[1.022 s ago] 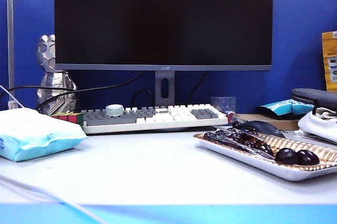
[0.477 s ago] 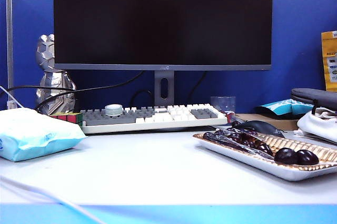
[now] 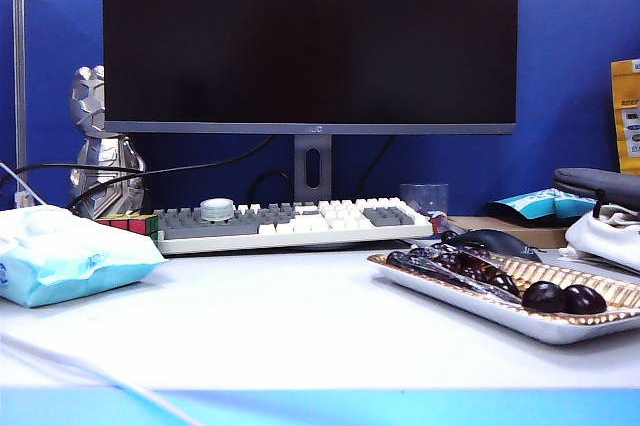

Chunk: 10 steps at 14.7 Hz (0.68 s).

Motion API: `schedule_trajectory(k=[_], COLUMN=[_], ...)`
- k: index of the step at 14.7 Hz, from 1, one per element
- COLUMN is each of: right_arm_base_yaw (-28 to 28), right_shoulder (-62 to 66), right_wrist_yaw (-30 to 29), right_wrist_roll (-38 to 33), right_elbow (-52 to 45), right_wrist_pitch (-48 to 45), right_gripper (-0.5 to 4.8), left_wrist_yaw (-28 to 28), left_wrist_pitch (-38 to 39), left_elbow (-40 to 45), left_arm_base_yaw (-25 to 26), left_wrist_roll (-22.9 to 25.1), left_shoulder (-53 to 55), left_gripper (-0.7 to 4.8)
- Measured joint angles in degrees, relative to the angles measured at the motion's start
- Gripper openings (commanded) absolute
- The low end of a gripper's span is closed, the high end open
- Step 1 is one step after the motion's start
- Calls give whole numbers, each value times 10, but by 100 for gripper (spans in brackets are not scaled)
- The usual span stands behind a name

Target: Pull out a wet wipe from the sky blue wet wipes packet and place it on the table.

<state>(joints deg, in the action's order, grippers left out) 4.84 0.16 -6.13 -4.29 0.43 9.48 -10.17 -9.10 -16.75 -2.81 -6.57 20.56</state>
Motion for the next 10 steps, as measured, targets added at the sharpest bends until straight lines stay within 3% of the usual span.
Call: schedule_trajectory(k=[2, 4, 7, 8, 9, 10], right_arm_base_yaw=[0, 0, 0, 0, 0, 0], right_shoulder=[0, 0, 0, 0, 0, 0], right_wrist_yaw=[0, 0, 0, 0, 0, 0], right_wrist_roll=[0, 0, 0, 0, 0, 0], right_elbow=[0, 0, 0, 0, 0, 0], right_wrist_pitch=[0, 0, 0, 0, 0, 0], right_gripper=[-1, -1, -1, -1, -1, -1], left_wrist_yaw=[-12, -21, 61, 83, 93, 108], left_wrist_pitch=[25, 35, 61, 62, 64, 65], left_elbow=[-68, -89, -106, -106, -106, -106], left_arm_base_yaw=[-20, -48, -92, -101, -106, -109], left_wrist_roll=[52, 99, 109, 112, 117, 120], left_shoulder=[168, 264, 388, 410, 419, 426], left_gripper=[19, 22, 37, 70, 138, 142])
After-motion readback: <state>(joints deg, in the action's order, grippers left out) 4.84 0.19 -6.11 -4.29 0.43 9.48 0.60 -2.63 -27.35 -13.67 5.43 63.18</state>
